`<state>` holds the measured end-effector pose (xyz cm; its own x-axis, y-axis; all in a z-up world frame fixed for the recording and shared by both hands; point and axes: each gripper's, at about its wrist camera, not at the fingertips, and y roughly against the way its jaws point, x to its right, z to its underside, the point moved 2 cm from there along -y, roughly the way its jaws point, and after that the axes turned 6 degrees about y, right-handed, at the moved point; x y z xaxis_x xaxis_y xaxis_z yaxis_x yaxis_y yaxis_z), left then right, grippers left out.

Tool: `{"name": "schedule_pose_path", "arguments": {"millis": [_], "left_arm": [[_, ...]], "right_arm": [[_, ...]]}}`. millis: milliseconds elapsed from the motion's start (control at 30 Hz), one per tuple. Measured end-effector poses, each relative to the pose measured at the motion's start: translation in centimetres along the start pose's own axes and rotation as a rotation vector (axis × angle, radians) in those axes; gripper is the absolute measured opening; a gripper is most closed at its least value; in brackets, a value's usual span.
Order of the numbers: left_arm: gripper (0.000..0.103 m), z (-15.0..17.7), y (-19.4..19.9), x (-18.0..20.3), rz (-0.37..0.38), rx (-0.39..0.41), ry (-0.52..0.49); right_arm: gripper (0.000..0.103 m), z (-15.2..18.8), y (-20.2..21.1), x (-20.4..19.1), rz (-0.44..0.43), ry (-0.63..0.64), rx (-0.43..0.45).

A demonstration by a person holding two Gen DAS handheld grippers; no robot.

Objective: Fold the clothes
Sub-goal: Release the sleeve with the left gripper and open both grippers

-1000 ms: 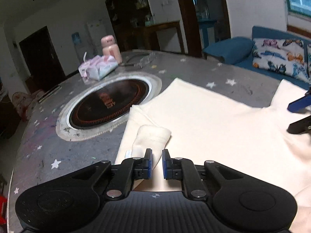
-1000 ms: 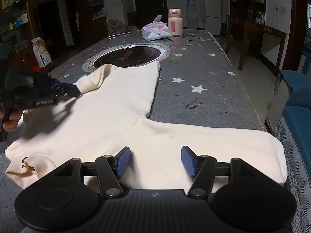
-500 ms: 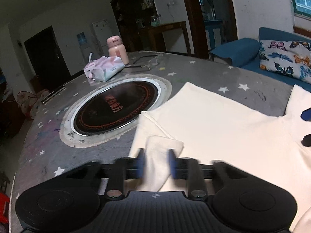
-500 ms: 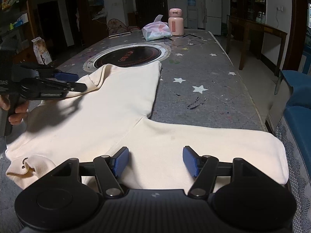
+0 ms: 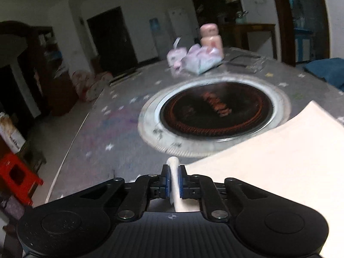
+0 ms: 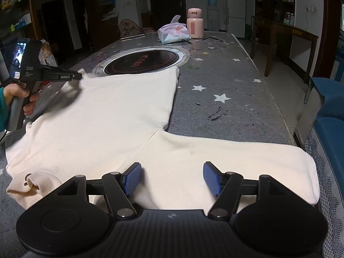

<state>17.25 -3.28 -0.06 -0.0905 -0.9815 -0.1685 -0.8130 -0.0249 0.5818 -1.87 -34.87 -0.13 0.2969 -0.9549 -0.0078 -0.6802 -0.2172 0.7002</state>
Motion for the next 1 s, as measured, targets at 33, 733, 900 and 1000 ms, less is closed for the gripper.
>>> {"name": "schedule_pose_path", "arguments": {"millis": [33,733,900,1000], "left_arm": [[0.018,0.1,0.1,-0.2,-0.005,-0.001,0.008],[0.031,5.0,9.8,-0.1,0.131,0.016,-0.049],[0.032,8.3,11.6,0.5,0.098,0.010,-0.094],[0.032,8.8,11.8,-0.4,0.087,0.010,-0.045]], "right_arm": [[0.066,0.0,0.0,0.0,0.000,0.001,-0.001],[0.079,-0.1,0.3,-1.2,0.016,0.015,0.000],[0.081,0.1,1.0,-2.1,0.003,0.024,0.015],[0.081,0.1,1.2,-2.7,-0.004,0.031,0.015]]}}
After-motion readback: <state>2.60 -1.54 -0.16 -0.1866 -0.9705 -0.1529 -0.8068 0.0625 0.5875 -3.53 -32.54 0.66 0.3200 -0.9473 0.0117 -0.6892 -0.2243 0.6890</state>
